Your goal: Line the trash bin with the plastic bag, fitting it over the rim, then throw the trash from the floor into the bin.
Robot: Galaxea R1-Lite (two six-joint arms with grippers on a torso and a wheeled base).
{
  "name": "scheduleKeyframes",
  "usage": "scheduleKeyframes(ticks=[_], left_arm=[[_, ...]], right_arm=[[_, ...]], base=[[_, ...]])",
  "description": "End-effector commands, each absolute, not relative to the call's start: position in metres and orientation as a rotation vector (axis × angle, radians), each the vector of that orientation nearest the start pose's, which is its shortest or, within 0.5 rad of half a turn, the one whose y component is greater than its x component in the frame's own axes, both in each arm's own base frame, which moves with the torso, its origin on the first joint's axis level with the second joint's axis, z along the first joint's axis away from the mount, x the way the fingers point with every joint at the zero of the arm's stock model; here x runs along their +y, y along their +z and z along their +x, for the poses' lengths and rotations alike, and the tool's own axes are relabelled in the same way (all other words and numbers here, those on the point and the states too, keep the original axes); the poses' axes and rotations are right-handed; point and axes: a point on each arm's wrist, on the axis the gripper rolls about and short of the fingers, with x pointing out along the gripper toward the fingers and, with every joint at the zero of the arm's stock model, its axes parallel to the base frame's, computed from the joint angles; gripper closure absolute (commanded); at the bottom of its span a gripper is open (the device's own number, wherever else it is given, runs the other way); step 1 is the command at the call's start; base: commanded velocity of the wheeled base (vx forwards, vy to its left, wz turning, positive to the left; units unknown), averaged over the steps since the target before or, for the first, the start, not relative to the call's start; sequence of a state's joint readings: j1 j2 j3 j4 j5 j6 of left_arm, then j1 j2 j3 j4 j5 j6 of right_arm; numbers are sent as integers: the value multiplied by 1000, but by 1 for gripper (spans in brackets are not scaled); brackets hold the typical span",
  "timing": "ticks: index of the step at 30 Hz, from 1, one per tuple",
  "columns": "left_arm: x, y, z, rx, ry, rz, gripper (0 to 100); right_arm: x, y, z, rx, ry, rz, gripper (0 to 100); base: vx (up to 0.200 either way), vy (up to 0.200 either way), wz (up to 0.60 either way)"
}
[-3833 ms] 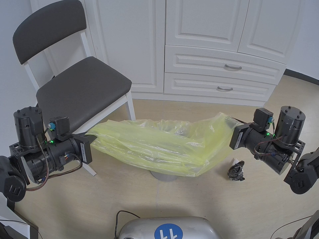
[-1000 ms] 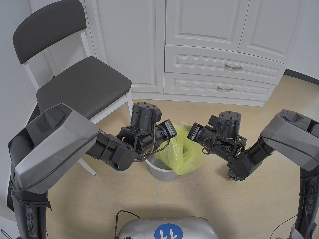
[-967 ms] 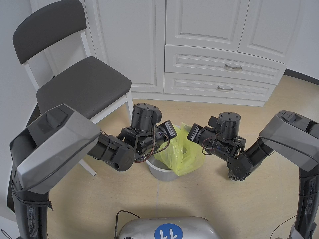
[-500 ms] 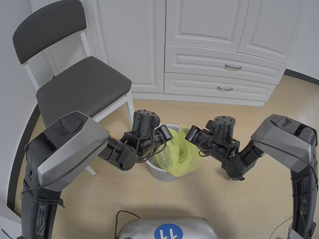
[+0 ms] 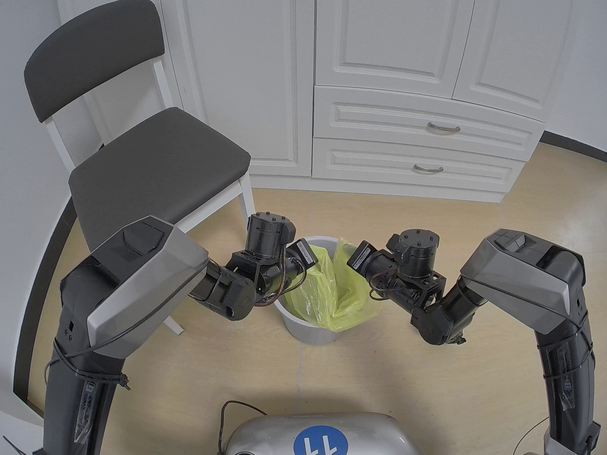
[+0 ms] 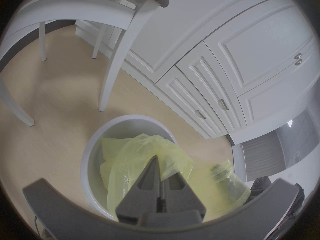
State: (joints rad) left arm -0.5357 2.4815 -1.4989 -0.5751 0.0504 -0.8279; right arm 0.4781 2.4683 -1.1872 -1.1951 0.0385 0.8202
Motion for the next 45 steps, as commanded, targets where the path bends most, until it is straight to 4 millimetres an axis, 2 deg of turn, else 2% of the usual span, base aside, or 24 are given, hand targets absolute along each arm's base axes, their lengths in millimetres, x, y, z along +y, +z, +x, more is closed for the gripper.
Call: scheduleKeyframes(ticks=[1, 3, 8, 12, 18, 23, 27, 28, 33, 38, 40, 41, 45], left_arm=[[-243, 34, 429, 562, -265, -686, 100], [-243, 34, 429, 563, -264, -685, 100], [-226, 35, 438, 547, -230, -695, 100], [-209, 42, 446, 520, -201, -707, 100], [-195, 52, 450, 498, -189, -703, 100], [-185, 44, 450, 528, -175, -615, 100], [-181, 38, 448, 555, -170, -536, 100], [-178, 35, 446, 560, -169, -503, 100], [-171, 38, 443, 555, -166, -466, 100], [-153, 40, 439, 566, -161, -344, 100], [-152, 39, 439, 568, -160, -338, 100], [-148, 41, 438, 565, -162, -307, 100], [-141, 39, 435, 580, -157, -260, 100]], right_arm=[[215, 22, 413, 292, 439, 812, 100], [215, 23, 413, 290, 438, 815, 100], [214, 17, 427, 239, 421, 860, 100], [206, 18, 434, 221, 405, 864, 100], [197, 23, 440, 194, 390, 865, 100], [185, 24, 446, 170, 365, 838, 100], [178, 23, 448, 153, 350, 765, 100], [172, 21, 449, 148, 339, 700, 100], [163, 17, 448, 146, 321, 595, 100], [142, 9, 443, 161, 283, 386, 100], [141, 9, 442, 162, 282, 373, 100], [132, 1, 438, 182, 269, 262, 100], [115, -6, 427, 227, 257, 95, 100]], base=[[0, 0, 0], [0, 0, 0], [0, 0, 0], [0, 0, 0], [0, 0, 0], [0, 0, 0], [0, 0, 0], [0, 0, 0], [0, 0, 0], [0, 0, 0], [0, 0, 0], [0, 0, 0], [0, 0, 0]])
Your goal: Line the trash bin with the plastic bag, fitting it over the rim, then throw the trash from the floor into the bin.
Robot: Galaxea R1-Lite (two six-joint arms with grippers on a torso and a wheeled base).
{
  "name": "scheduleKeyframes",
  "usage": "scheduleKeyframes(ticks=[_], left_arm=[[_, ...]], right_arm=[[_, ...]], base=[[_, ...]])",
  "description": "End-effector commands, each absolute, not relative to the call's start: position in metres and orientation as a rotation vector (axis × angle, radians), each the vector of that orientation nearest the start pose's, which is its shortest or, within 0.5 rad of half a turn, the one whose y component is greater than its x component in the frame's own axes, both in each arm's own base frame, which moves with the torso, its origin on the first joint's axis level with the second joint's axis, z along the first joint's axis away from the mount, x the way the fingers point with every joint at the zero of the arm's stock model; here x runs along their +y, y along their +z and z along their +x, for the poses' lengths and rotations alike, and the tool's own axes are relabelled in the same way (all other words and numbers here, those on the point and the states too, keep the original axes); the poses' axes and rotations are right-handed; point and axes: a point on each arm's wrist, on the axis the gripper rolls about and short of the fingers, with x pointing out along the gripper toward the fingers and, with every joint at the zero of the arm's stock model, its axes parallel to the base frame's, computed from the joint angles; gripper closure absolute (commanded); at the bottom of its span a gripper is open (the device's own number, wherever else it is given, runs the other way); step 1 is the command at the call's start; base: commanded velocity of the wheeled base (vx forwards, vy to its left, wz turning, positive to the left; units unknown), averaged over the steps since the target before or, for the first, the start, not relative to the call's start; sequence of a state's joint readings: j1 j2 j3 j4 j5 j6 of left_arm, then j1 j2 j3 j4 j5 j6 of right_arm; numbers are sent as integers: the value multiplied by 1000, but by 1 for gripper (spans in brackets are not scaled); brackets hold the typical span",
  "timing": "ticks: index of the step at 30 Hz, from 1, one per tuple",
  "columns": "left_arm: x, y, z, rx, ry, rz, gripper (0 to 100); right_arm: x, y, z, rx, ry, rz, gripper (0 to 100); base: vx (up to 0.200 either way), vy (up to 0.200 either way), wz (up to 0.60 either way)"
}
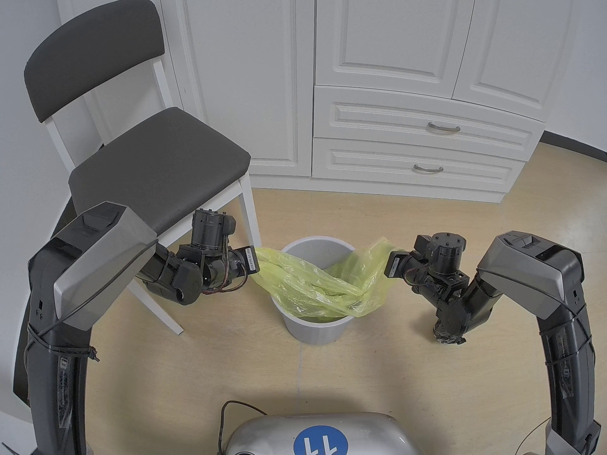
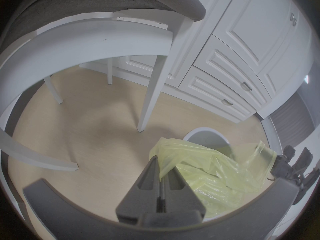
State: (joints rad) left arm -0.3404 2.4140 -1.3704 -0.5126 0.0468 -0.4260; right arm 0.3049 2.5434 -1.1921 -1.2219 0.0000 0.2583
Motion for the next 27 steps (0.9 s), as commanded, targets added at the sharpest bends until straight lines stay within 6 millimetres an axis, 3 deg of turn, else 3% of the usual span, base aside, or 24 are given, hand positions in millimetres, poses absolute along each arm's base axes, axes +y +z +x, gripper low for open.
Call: scheduleKeyframes(ticks=[1, 13, 19, 27], left_arm=[[-139, 38, 436, 580, -157, -248, 100], [-137, 36, 429, 607, -163, -197, 100], [-125, 47, 414, 641, -175, -113, 100], [-122, 46, 402, 676, -196, -32, 100]], right_arm=[[111, -7, 423, 243, 256, 67, 100], [98, -5, 400, 362, 316, -39, 100], [94, -7, 382, 412, 341, -162, 100], [92, -2, 366, 479, 361, -216, 100]], base=[[0, 0, 0], [0, 0, 0], [0, 0, 0], [0, 0, 0]])
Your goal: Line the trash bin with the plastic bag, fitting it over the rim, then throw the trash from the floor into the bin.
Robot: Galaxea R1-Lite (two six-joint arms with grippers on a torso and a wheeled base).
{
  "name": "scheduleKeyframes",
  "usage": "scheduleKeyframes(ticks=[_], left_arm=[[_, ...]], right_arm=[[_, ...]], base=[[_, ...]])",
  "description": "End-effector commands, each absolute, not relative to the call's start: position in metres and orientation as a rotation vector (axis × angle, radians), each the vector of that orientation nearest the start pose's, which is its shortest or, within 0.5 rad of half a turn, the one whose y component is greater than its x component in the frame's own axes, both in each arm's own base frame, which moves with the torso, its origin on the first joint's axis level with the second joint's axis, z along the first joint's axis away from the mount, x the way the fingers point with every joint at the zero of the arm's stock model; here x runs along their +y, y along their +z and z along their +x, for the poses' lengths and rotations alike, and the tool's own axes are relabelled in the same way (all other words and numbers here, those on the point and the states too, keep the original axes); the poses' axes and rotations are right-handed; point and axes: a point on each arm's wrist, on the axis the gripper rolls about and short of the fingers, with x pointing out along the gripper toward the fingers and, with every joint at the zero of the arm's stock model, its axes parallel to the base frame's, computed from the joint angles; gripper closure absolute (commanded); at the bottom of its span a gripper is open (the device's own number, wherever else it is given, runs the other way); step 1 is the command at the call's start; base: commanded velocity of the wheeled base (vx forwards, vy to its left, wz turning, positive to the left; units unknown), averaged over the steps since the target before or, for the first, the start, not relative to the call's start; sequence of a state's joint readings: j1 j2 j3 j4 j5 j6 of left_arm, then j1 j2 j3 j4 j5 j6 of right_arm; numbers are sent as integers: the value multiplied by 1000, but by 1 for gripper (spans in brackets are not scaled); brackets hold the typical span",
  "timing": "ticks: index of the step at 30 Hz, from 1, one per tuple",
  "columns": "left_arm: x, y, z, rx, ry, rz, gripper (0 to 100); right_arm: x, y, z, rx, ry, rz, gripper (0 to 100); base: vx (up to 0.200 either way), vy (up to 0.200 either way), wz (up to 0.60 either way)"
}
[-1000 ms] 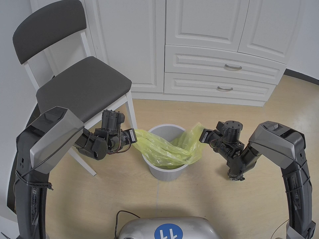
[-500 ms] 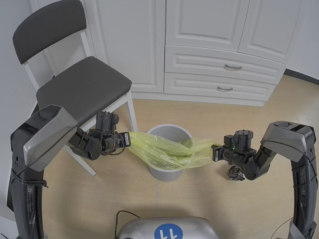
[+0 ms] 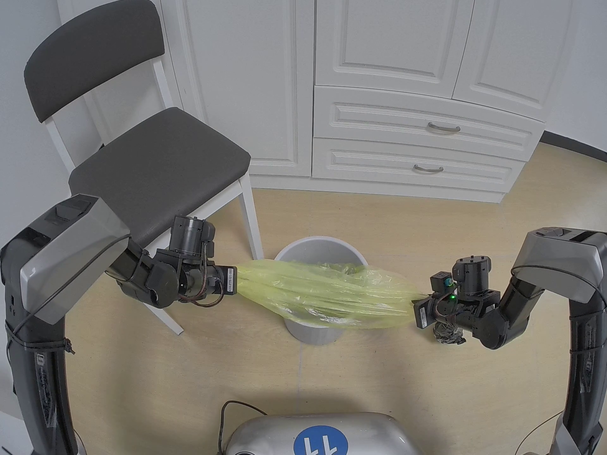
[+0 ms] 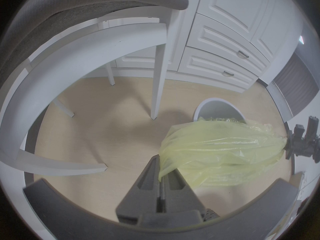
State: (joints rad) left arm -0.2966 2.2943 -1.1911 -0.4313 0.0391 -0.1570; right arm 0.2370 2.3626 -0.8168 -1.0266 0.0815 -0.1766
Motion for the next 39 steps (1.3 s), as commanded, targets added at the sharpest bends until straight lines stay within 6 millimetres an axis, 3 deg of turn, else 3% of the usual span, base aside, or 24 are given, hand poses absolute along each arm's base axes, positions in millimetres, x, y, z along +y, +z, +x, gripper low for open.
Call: scheduleKeyframes(ticks=[1, 21, 31, 39], left_arm=[[-122, 44, 400, 683, -201, -26, 100], [-124, 24, 377, 815, -259, 130, 100], [-120, 38, 371, 831, -262, 150, 100], [-124, 34, 371, 849, -270, 158, 100]], right_arm=[[92, -1, 364, 489, 365, -219, 100], [92, -8, 347, 531, 406, -331, 100], [90, 7, 338, 562, 414, -352, 100], [90, -3, 338, 586, 421, -381, 100]], base=[[0, 0, 0], [0, 0, 0], [0, 0, 0], [0, 0, 0]])
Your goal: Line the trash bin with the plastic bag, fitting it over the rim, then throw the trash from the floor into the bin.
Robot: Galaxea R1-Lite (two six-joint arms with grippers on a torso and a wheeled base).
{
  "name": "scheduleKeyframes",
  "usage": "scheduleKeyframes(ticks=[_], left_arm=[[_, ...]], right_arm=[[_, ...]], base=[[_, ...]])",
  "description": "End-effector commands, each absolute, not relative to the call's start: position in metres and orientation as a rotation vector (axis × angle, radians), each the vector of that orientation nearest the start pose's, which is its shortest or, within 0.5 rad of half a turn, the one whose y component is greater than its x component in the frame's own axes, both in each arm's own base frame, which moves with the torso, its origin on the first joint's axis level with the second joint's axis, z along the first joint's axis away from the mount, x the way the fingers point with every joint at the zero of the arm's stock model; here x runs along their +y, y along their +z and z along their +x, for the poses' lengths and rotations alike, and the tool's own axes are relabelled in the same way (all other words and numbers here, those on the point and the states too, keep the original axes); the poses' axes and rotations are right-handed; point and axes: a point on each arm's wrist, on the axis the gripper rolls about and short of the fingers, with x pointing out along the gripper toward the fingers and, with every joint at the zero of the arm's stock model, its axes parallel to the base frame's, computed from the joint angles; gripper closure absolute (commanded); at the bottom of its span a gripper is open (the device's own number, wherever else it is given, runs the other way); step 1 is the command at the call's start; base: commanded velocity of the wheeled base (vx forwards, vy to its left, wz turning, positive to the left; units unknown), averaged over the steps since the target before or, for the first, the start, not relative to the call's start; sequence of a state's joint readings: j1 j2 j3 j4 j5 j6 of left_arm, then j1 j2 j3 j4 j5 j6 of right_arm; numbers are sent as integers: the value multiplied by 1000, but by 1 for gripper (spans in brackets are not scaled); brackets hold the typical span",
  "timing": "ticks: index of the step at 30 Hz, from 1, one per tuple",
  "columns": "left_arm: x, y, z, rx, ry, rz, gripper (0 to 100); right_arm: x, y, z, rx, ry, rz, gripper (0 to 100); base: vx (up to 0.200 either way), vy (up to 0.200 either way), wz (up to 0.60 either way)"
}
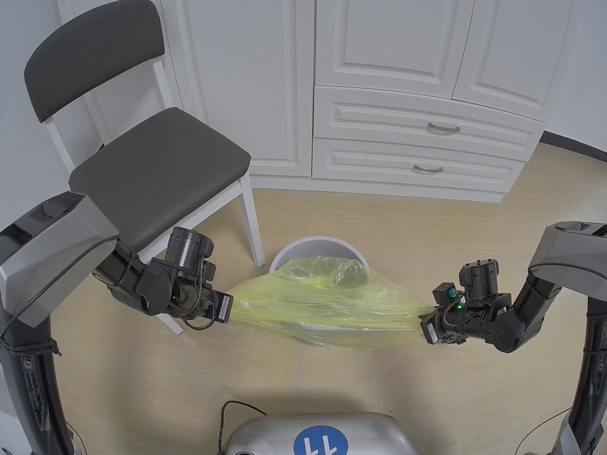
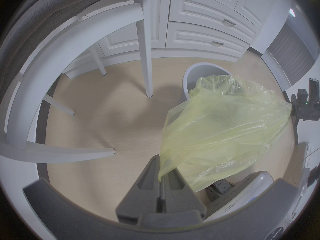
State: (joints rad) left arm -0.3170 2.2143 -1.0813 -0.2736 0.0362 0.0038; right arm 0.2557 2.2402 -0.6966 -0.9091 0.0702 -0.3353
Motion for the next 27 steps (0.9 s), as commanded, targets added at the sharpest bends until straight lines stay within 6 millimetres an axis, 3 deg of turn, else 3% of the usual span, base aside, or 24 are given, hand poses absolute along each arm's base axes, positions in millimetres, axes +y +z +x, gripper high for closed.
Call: scheduleKeyframes(ticks=[1, 7, 14, 27], left_arm=[[-127, 25, 373, 860, -275, 159, 100], [-144, 5, 385, 838, -277, 105, 100], [-161, 1, 402, 749, -243, -60, 100], [-165, 15, 418, 635, -216, -198, 100]], right_arm=[[91, -9, 341, 599, 421, -383, 100], [93, -31, 356, 613, 414, -367, 100], [92, -37, 371, 537, 369, -301, 100], [87, -32, 384, 481, 309, -254, 100]], base=[[0, 0, 0], [0, 0, 0], [0, 0, 0], [0, 0, 0]])
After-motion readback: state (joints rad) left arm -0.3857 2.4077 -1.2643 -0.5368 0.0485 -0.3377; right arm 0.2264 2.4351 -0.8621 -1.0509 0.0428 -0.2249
